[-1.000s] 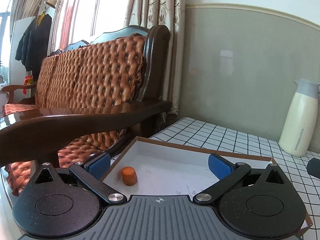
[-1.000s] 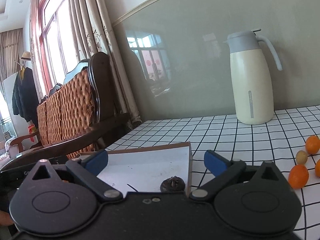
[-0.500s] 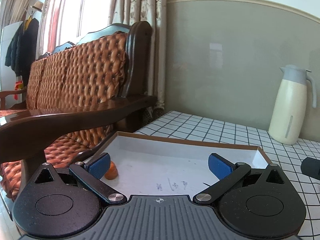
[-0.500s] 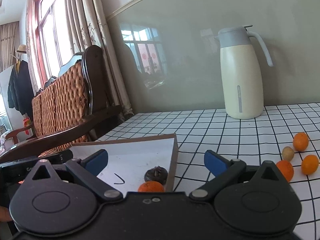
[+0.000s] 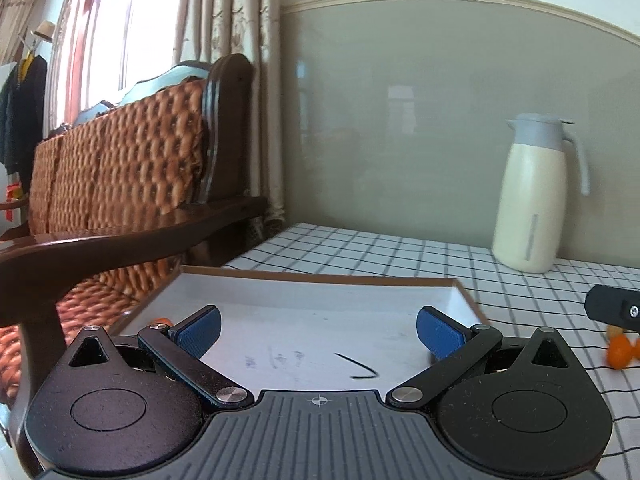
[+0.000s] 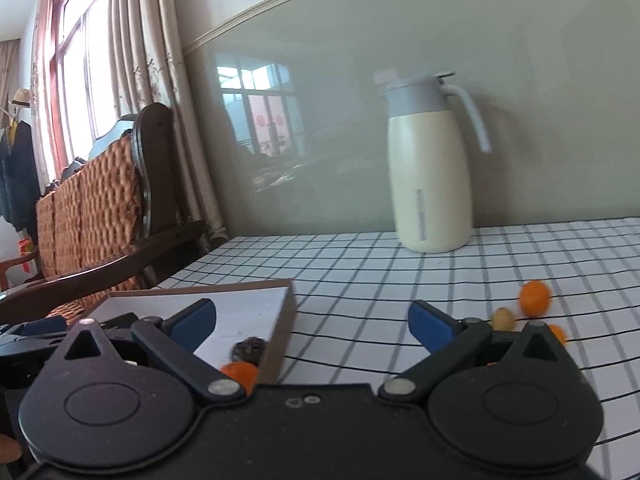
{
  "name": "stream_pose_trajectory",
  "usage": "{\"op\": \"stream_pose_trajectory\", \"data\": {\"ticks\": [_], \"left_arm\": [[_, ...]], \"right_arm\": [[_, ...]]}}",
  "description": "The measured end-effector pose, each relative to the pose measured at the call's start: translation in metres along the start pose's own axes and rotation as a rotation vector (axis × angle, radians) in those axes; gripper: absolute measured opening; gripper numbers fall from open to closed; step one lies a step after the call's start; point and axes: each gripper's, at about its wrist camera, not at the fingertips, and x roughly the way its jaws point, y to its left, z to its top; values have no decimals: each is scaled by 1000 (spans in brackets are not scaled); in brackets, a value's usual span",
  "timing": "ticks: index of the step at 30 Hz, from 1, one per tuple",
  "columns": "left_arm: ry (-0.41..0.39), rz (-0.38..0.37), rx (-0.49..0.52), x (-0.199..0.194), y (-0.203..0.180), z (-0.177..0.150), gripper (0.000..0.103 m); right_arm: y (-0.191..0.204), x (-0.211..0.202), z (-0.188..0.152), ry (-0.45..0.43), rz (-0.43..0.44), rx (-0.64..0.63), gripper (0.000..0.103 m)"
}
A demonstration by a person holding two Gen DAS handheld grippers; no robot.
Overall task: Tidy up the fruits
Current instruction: 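Move both open tools back toward the remaining oranges on the table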
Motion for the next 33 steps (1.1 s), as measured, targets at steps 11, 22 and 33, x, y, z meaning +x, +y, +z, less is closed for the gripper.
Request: {"op": "stream_pose_trajectory", "data": {"ticks": [11, 22, 33], "left_arm": [[-13, -129, 42, -24, -54, -9, 103], [-21, -266, 148, -38, -117, -21, 103], [16, -338, 178, -40, -162, -33, 103]], "right_arm": [[-39, -37, -2, -36, -100, -15, 96], [-73, -63, -15, -16, -194, 2, 91], [-106, -79, -25, 8, -256, 33, 76]]}}
